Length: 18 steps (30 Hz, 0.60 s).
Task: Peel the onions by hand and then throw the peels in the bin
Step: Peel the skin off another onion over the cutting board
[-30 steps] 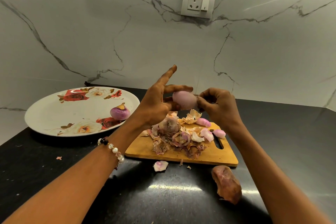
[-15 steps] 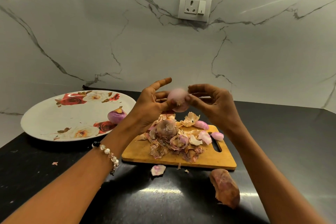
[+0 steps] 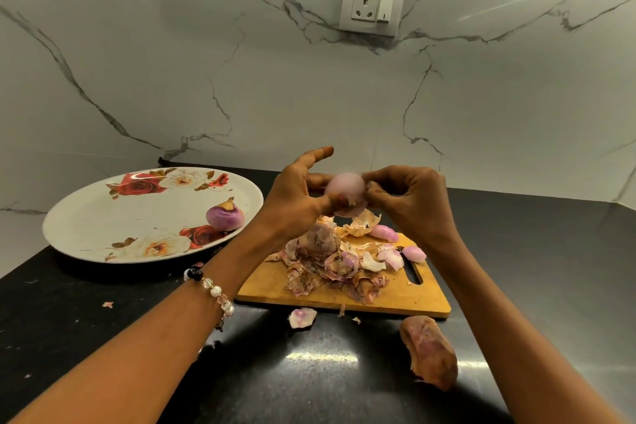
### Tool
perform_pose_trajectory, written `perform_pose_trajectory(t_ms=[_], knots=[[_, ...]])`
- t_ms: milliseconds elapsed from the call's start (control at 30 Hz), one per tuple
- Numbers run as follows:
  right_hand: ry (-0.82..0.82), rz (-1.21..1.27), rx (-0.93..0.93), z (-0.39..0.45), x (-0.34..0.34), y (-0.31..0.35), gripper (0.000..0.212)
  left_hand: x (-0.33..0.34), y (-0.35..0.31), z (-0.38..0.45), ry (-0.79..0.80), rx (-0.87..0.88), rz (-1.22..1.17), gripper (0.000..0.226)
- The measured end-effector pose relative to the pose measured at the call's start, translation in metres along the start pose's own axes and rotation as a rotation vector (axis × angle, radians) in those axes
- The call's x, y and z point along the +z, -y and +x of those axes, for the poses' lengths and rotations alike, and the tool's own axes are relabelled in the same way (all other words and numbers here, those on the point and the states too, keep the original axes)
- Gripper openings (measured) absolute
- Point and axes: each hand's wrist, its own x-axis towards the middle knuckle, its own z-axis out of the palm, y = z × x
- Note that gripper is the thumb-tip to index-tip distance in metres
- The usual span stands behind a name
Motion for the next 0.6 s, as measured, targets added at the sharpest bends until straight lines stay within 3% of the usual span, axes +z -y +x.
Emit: perform_pose_trajectory(t_ms=[133, 267, 600], knots=[[-0.069, 0.063, 0.009, 0.001, -0.001, 0.0, 0.017, -0.001, 0.0, 0.001, -0.044, 0.004, -0.026, 0.081], [-0.03, -0.073, -0.087, 0.001, 0.001, 0.0, 0.018, -0.003, 0.001, 0.002, -0.091, 0.013, -0.029, 0.082], [-0.159, -0.307, -0.102, -0.002, 0.015, -0.003, 0.013, 0.005, 0.002, -0.001, -0.142, 0.072, 0.064, 0.089]])
